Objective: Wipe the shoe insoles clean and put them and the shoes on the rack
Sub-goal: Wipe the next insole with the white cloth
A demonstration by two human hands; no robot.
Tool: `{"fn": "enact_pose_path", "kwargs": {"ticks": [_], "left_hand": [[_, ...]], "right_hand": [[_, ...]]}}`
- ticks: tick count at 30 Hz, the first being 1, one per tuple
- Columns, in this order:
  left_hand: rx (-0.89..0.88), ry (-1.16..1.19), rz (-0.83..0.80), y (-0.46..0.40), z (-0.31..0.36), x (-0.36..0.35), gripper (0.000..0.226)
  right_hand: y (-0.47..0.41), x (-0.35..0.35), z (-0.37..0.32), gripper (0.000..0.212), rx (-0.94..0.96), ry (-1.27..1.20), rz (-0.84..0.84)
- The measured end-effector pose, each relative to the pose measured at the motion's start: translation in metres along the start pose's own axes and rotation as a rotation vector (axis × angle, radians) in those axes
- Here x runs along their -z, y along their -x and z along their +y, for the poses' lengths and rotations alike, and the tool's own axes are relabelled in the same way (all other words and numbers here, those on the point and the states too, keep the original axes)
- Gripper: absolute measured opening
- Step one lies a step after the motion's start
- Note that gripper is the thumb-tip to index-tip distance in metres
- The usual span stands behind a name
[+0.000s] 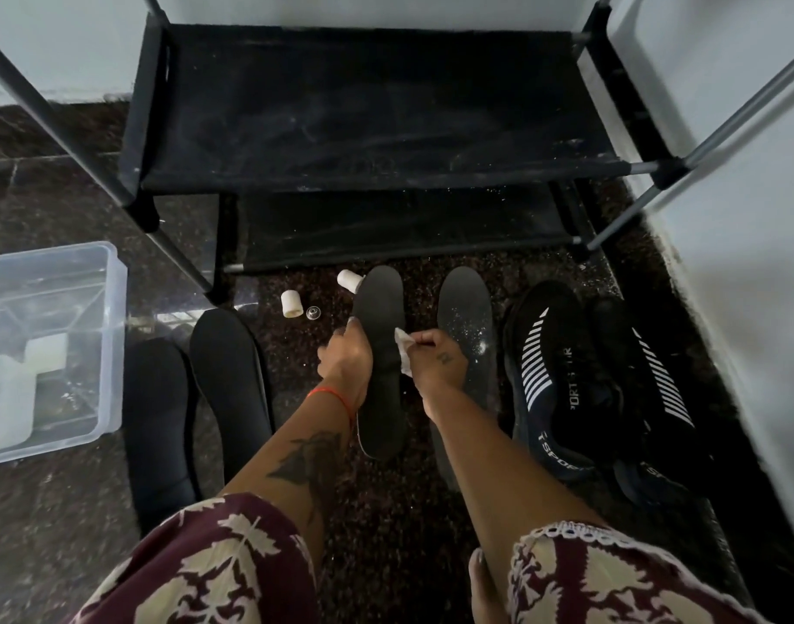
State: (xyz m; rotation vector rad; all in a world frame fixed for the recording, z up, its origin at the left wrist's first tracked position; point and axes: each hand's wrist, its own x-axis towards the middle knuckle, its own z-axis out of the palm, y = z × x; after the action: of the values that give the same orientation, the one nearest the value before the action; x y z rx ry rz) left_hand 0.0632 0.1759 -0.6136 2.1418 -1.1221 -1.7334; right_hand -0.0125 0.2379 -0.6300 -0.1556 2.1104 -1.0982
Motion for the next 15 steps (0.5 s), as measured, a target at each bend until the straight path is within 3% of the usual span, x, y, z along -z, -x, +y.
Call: {"fn": "enact_pose_path", "kwargs": {"ticks": [3,6,9,11,13,15], "left_hand": [[-0.202,-0.122,0.047,0.022,0.004,-0.004,0.045],[-0.296,-0.203,-0.044,0.03,0.003,-0.023,0.041],[-0.239,-0.235,-0.243,0.039,0.0,-0.045,0.047],[-0.156,-0.191,-0.38,0.034,-0.009,-0.063,0.063],[-0.078,-0.115,-0.433,0.02,-0.021,-0.077,0.084],[0.027,-0.046,-0.441,0.039,-0.01,-0.072,0.078]], "right_hand": [[-0.004,0.016,-0.003,0.012,0.069,0.012,0.19],[-0.016,0.037,0.006,0.008,0.059,0.0,0.352],[-0.027,0.048,0.021,0.004,-0.009,0.073,0.325],[-0.029,0.046,0.026,0.009,-0.019,0.102,0.288],[-0.031,0.042,0.028,0.022,-0.029,0.147,0.244],[-0.034,0.038,0.03,0.035,-0.045,0.174,0.234]]}}
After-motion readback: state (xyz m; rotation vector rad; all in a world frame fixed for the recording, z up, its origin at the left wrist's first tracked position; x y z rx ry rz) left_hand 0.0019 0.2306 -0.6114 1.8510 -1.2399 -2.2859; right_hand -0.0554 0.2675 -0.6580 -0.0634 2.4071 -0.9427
